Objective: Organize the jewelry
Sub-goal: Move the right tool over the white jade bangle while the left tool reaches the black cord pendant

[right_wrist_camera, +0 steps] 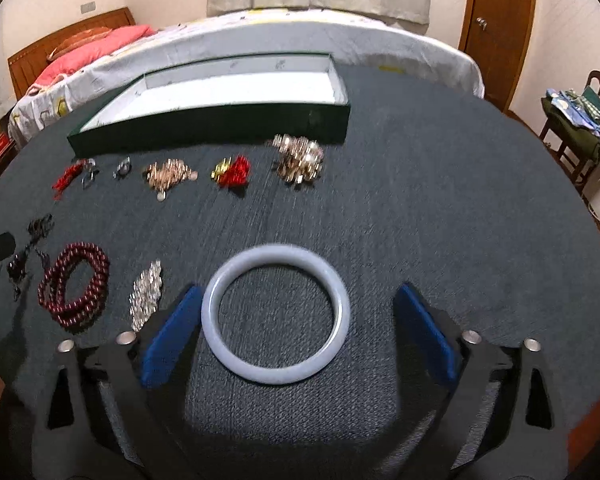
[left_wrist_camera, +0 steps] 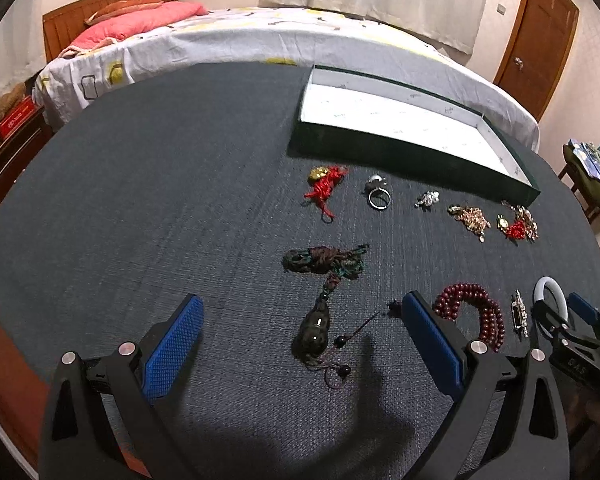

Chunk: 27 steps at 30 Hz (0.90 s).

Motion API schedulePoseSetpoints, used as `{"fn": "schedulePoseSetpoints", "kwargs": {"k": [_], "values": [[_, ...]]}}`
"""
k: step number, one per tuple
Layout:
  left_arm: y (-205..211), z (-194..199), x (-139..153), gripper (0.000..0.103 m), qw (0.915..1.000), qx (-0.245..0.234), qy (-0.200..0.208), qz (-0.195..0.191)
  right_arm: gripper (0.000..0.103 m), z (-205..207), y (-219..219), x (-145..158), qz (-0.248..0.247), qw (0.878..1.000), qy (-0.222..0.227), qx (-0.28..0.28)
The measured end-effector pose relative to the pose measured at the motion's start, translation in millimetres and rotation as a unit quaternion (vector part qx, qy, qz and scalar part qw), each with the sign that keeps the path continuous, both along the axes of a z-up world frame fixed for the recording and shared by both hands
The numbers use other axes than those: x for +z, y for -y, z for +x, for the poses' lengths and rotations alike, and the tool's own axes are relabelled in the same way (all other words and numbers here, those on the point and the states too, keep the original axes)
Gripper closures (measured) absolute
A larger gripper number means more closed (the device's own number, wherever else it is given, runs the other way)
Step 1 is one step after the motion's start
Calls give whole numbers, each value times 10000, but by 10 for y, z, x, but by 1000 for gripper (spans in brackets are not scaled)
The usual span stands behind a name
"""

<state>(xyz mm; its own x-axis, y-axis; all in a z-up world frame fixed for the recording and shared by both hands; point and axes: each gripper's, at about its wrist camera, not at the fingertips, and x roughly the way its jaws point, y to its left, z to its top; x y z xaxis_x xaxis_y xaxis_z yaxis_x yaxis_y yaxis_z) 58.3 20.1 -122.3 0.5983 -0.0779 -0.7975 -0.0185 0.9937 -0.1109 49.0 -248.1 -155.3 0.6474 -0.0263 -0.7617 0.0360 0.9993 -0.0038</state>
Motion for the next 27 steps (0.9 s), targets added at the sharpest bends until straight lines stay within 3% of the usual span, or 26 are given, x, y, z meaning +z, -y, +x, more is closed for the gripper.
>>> {"fn": "schedulePoseSetpoints", "kwargs": {"k": [7,20,21,22,23,27], "values": [[2,70,-108,7,9998,-55,-201,-51,34,-58,-68,29,0,9997,89,242],[-101,104,-3,8,9999,-49,-38,100,33,-42,-74,42,12,9995,103,301],[-97,111,-17,9,9999,-61,-54,138,33,-42,-75,42,11,9995,103,302],[-92,119,-47,19,9998,-100,-96,147,33,-43,-74,42,13,9995,102,303],[-95,129,-79,37,9997,-156,-158,76,33,-43,-75,42,17,9995,105,304],[-109,142,-91,38,9995,-191,-228,-53,33,-36,-74,41,19,9995,100,305]]}}
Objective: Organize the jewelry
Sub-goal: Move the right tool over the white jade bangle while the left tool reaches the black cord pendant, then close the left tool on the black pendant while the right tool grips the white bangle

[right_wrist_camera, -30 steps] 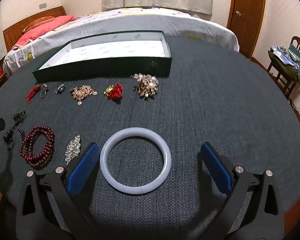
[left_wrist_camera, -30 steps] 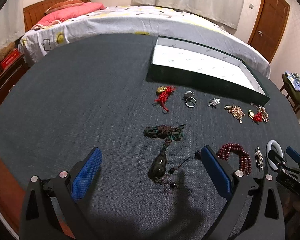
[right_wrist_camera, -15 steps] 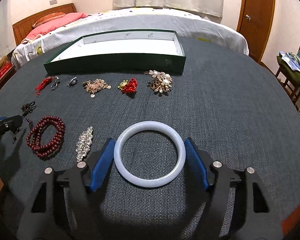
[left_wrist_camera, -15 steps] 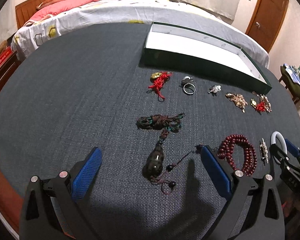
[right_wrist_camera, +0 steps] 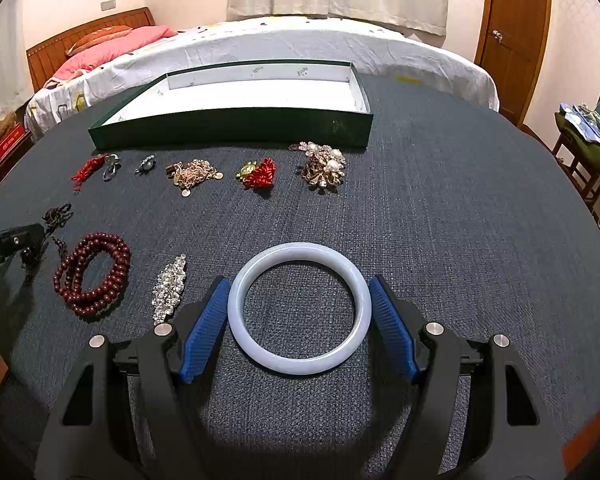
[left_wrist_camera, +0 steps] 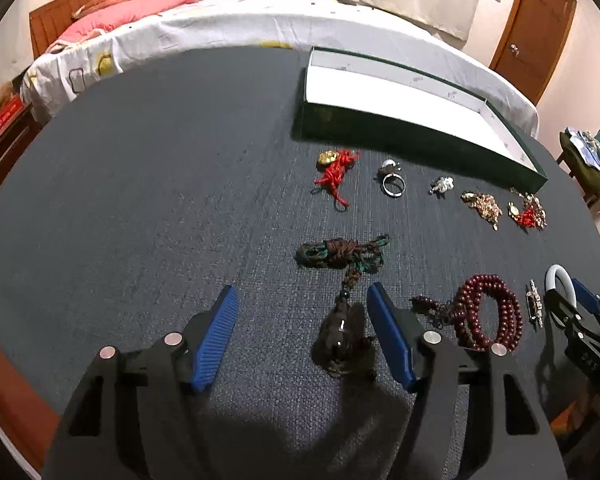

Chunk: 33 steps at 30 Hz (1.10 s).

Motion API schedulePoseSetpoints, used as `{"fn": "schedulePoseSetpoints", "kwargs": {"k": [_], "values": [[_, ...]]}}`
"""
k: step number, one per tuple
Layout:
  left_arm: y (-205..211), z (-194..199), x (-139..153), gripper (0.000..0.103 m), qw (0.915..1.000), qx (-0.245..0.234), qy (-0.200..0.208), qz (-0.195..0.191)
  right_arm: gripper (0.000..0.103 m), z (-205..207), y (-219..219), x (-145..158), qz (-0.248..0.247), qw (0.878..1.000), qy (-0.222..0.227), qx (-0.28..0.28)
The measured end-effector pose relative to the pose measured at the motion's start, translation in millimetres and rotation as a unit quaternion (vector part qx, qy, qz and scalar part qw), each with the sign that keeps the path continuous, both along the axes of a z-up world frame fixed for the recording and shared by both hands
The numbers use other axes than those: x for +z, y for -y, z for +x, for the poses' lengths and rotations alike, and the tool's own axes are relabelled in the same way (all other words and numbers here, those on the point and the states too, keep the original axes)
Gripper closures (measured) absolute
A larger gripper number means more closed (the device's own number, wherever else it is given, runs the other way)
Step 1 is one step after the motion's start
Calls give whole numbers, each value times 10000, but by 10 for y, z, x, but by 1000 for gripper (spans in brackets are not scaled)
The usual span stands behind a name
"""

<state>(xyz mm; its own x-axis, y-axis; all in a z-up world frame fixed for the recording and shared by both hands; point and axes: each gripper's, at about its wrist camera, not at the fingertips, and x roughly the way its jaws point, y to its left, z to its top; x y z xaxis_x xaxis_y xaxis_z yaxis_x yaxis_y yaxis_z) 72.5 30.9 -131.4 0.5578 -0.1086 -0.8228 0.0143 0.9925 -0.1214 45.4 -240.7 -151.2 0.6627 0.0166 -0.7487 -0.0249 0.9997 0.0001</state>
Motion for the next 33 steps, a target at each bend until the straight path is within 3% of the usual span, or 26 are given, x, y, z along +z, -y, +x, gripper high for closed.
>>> {"fn": "schedulePoseSetpoints", "kwargs": {"k": [3,7,10,14,22,25,27,33], "values": [[8,-18,13,39,10000,-1,-43,-43,33,-4,-3,1,0,10000,-2,-1],[57,-46,10,52,9998,-147,-61,-101,33,-2,-7,1,-1,10000,-4,2],[103,-61,1,66,9996,-251,-6,116,34,-2,-8,0,4,10000,-3,1],[110,-77,-7,77,9994,-323,11,143,34,-4,-14,0,32,10000,-2,17],[219,-109,-30,79,9971,-490,35,576,34,-18,-1,2,96,9999,17,32],[227,-123,-31,79,9970,-541,44,556,34,-27,15,4,114,9999,17,32],[235,-133,-34,85,9969,-551,51,566,34,-31,20,8,148,9999,21,28],[214,-132,-32,86,9972,-532,88,512,34,-32,33,14,183,9998,23,24]]}}
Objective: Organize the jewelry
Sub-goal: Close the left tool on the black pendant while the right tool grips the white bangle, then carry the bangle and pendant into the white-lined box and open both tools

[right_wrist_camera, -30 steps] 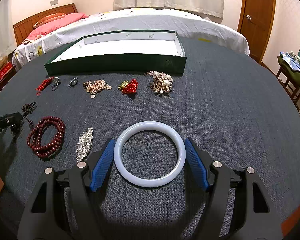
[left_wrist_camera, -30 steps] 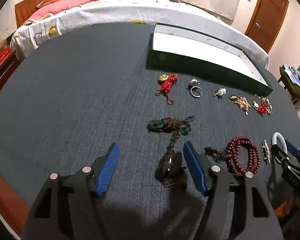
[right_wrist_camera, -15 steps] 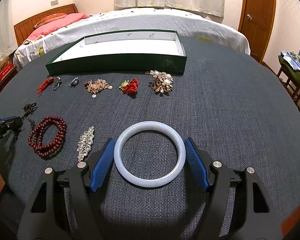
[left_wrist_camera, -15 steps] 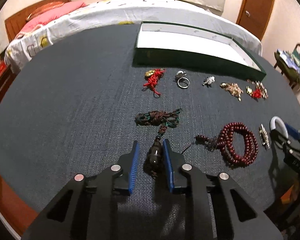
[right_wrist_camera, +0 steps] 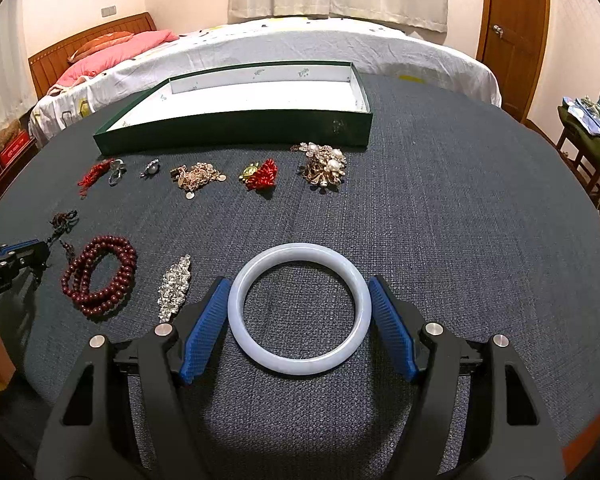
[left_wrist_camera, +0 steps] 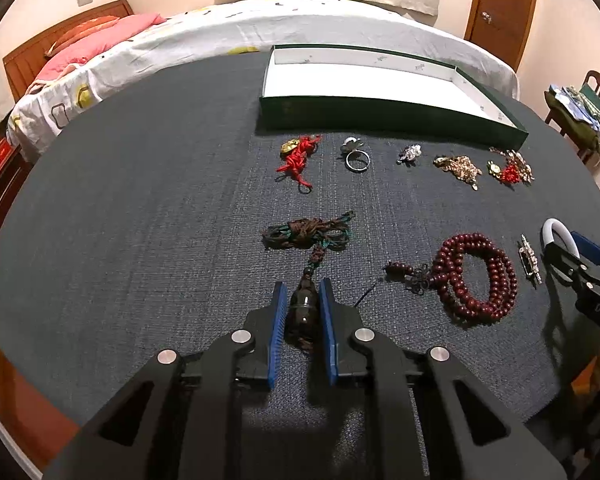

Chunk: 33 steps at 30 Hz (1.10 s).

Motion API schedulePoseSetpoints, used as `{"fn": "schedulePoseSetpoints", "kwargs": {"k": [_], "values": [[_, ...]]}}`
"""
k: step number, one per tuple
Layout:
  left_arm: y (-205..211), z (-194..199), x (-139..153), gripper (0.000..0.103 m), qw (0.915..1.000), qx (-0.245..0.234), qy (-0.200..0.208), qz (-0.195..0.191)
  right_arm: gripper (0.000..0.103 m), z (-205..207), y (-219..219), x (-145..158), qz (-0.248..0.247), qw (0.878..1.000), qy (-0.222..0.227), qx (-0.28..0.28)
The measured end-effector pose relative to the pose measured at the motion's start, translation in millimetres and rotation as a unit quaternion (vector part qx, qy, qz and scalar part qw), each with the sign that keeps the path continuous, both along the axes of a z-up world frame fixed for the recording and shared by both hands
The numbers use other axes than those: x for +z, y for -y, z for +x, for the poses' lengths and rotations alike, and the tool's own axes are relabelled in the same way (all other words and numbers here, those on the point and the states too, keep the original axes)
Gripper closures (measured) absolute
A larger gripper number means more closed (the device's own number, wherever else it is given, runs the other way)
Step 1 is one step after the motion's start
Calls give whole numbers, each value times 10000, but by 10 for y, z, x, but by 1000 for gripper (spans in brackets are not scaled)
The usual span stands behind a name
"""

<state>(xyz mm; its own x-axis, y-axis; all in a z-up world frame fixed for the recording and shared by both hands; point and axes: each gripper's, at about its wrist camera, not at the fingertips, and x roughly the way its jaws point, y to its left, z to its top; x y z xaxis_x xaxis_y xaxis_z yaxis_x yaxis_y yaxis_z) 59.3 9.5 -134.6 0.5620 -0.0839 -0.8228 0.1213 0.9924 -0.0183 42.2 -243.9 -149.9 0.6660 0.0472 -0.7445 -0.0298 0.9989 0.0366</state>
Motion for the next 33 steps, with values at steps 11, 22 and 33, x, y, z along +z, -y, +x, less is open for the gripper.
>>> {"fn": "schedulePoseSetpoints", "kwargs": {"k": [11,22,33], "values": [[24,28,275,86,9988,33,477,-112,34,9,22,125,92,9998,164,4],[190,432,659,86,9954,-226,891,-283,34,302,44,540,92,9976,683,-6],[638,1310,847,86,9880,-621,1367,-357,34,1192,51,796,-23,9937,1116,-32]]}}
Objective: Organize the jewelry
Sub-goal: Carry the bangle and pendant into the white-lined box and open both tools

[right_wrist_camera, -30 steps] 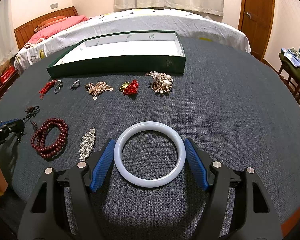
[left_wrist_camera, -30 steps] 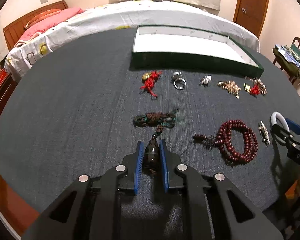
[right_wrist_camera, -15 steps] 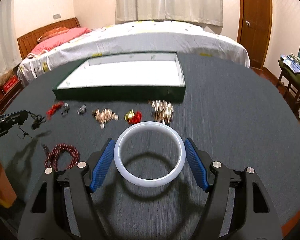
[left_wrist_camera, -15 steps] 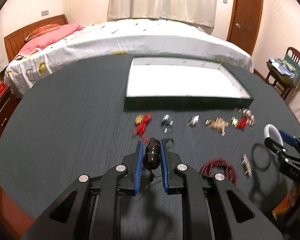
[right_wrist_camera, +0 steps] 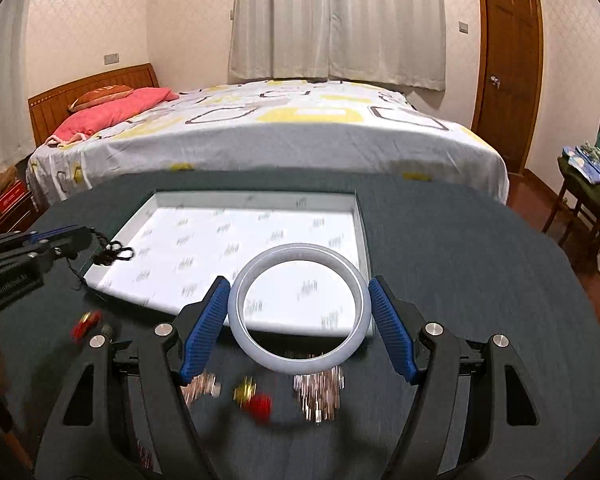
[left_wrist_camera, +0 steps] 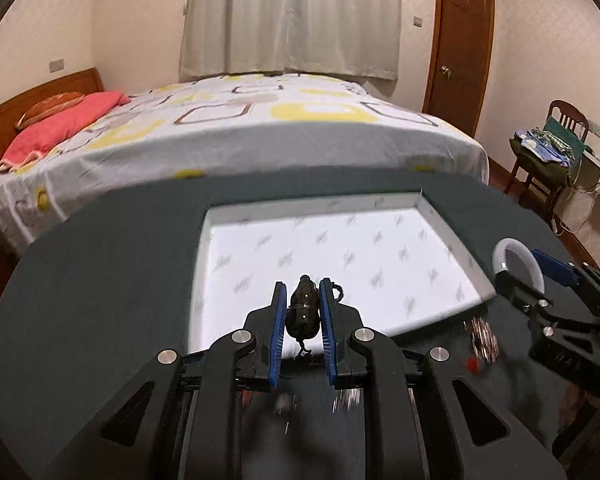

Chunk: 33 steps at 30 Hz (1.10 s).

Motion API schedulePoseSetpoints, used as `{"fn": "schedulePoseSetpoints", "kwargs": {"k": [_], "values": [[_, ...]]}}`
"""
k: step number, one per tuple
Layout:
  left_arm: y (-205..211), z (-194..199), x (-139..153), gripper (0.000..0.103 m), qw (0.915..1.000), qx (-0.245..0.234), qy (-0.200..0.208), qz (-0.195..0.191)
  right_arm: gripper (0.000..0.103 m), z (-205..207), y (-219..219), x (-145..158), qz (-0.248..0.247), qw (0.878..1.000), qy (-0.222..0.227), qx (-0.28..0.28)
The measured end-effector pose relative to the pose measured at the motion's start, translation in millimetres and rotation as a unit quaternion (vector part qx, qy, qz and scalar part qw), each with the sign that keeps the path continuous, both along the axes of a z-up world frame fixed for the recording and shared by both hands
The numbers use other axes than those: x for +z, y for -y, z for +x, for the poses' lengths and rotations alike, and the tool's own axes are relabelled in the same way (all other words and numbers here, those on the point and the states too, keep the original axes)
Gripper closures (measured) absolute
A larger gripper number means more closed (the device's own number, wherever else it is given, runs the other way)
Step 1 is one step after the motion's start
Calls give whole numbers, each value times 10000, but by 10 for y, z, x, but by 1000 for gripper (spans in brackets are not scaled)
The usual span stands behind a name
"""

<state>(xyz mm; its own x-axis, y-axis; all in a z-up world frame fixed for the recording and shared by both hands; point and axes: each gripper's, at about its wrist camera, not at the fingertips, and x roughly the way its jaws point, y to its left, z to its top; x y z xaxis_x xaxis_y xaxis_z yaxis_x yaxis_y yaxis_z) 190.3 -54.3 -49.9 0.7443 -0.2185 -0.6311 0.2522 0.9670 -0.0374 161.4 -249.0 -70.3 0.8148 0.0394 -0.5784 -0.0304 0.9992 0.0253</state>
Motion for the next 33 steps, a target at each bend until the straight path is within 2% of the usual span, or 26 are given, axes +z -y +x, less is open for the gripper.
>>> {"fn": "schedulePoseSetpoints", "kwargs": {"k": [4,10,16,21,25,27,33], "values": [[173,390,-155,86,9999,-15,-102,44,34,371,-18,-87,-80,9999,-61,17],[223,737,-608,86,9968,75,-789,59,34,739,-18,-430,-28,9979,-634,87],[260,781,-820,86,9947,46,-1004,232,34,838,-38,-627,-119,9953,-953,130],[264,787,-852,85,9945,45,-1014,274,33,866,-34,-728,-126,9931,-1161,127],[276,794,-847,76,9946,-6,-998,298,33,868,-47,-731,-157,9926,-1197,129],[276,805,-848,61,9943,24,-1019,317,33,868,-49,-715,-142,9930,-1166,140],[200,709,-744,59,9952,152,-959,147,33,720,-18,-524,0,9957,-920,64]]}}
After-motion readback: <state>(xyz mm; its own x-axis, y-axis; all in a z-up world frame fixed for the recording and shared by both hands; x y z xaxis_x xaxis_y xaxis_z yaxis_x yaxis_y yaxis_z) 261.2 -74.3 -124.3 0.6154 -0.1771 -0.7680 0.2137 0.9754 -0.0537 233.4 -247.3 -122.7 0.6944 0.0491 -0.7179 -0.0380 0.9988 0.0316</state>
